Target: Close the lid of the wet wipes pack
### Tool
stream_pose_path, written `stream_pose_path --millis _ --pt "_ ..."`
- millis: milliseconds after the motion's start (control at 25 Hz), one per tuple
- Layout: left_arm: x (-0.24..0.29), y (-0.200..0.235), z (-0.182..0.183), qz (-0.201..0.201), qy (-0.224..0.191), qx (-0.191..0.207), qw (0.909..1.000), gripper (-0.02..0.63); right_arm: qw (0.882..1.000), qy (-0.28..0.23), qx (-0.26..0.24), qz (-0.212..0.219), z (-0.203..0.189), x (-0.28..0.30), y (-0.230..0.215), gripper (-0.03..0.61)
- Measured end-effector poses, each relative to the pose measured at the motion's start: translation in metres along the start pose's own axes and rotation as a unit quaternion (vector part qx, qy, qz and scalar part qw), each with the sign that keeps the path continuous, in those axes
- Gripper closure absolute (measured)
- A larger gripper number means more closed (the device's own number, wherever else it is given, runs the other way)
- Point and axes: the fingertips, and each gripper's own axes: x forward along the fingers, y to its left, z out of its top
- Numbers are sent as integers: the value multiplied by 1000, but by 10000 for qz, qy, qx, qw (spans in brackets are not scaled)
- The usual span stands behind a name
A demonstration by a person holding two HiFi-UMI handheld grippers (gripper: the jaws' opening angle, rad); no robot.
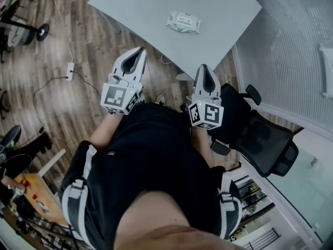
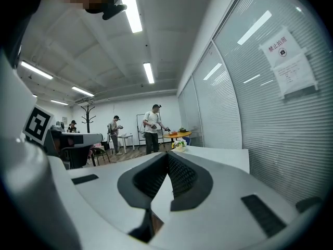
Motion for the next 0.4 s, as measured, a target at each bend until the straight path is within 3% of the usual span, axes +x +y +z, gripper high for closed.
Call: stream_pose_path --millis 400 --pt "-8 -2 -1 -107 -46 -31 9999 590 10000 -19 -34 -22 0 -5 8 555"
